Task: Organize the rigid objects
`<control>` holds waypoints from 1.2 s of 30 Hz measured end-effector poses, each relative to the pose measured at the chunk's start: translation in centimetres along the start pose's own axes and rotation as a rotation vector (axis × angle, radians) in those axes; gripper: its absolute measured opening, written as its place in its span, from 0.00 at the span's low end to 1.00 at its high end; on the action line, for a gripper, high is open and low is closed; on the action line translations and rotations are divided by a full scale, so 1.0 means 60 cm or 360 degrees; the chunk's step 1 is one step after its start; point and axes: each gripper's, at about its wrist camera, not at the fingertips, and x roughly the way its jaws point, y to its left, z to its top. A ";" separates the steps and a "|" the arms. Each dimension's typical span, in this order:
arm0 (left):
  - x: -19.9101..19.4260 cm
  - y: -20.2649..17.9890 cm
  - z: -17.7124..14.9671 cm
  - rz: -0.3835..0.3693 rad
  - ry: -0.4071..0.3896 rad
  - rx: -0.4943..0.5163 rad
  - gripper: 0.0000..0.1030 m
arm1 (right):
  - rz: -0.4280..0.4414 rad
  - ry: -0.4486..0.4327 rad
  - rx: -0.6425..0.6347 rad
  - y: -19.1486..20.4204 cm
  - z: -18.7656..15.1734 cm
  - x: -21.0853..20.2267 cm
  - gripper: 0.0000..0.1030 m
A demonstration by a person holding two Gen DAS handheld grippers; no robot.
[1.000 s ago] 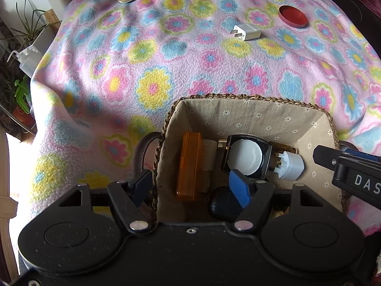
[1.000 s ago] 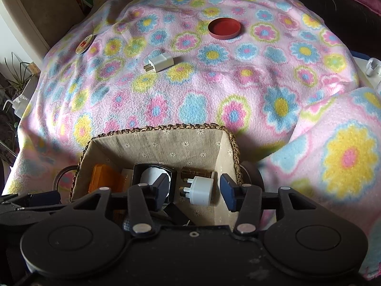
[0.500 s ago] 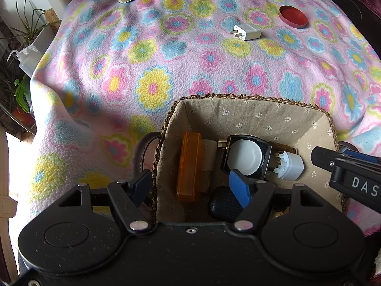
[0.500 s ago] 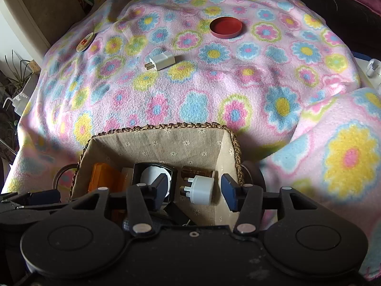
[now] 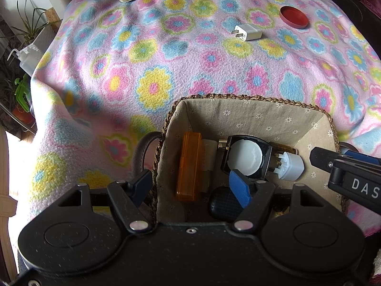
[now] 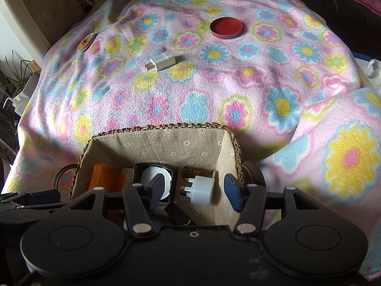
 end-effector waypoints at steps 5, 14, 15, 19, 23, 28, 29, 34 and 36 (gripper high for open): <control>0.000 0.000 0.000 0.0000 0.0001 0.0001 0.65 | -0.0001 0.0000 0.0002 0.000 0.000 0.000 0.54; 0.000 0.001 0.000 0.0000 0.0002 0.0000 0.65 | 0.0000 -0.0001 -0.0001 -0.001 -0.001 0.000 0.54; 0.000 0.001 0.000 0.0000 0.0002 -0.0001 0.65 | -0.0001 -0.0001 -0.0001 -0.001 -0.001 0.000 0.54; 0.000 0.001 0.000 -0.0001 0.0003 0.0001 0.65 | -0.0001 0.0000 0.0001 -0.001 -0.001 0.000 0.55; 0.000 0.001 0.000 -0.0001 0.0003 0.0001 0.65 | -0.0001 -0.0001 0.0000 -0.001 -0.001 0.000 0.55; 0.000 0.001 0.000 -0.0001 0.0003 0.0002 0.65 | 0.0000 -0.0001 0.0000 -0.001 -0.001 0.001 0.55; 0.000 0.001 0.000 -0.0001 0.0004 0.0001 0.65 | 0.0000 -0.0001 0.0000 -0.001 -0.001 0.001 0.56; 0.000 0.002 0.000 -0.0002 0.0004 0.0002 0.65 | -0.0001 -0.0001 -0.0001 0.000 -0.001 0.001 0.57; 0.000 0.002 0.000 -0.0001 0.0004 0.0003 0.66 | -0.0001 -0.0001 -0.0001 -0.001 -0.001 0.001 0.57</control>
